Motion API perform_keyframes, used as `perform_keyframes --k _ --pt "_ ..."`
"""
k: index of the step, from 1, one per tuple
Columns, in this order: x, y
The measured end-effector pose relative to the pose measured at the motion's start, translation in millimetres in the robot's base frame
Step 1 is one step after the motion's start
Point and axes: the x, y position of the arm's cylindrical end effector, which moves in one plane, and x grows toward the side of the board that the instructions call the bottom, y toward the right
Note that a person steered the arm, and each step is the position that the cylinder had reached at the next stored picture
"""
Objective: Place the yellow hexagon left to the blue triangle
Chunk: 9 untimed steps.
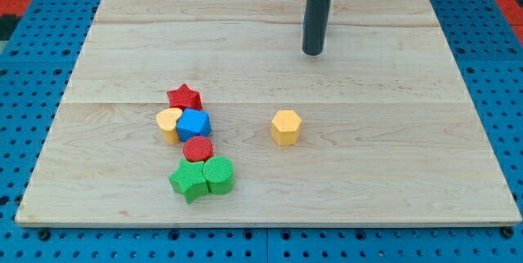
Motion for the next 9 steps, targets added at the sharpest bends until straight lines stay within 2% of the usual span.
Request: perform_keyframes --k 1,2,3,4,5,6,7,9 --pt "49.5 11.7" --pt "143.3 42.0" --pt "213.5 38.7" --pt "198.1 -14.4" --pt "170.6 -40.9" --pt "141.7 -59.8" --pt "139.8 -83.6" --pt "103.8 -92.8"
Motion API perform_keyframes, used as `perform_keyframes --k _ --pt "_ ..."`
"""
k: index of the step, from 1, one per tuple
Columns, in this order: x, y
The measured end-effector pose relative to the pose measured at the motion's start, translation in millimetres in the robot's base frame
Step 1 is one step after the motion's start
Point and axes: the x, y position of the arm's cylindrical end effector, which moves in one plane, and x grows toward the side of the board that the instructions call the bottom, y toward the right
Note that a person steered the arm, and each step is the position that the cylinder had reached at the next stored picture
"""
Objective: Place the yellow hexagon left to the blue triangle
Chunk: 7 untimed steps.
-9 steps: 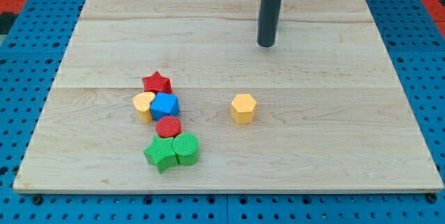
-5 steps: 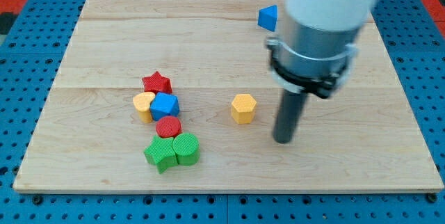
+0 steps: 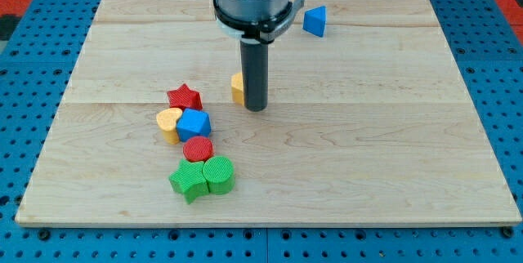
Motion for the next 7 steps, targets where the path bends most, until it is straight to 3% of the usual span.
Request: perform_keyframes --k 2,4,6,7 --pt "13.8 -18.1" --pt "-57.5 -21.5" --pt "-150.2 20.2" --pt "-143.4 3.3"
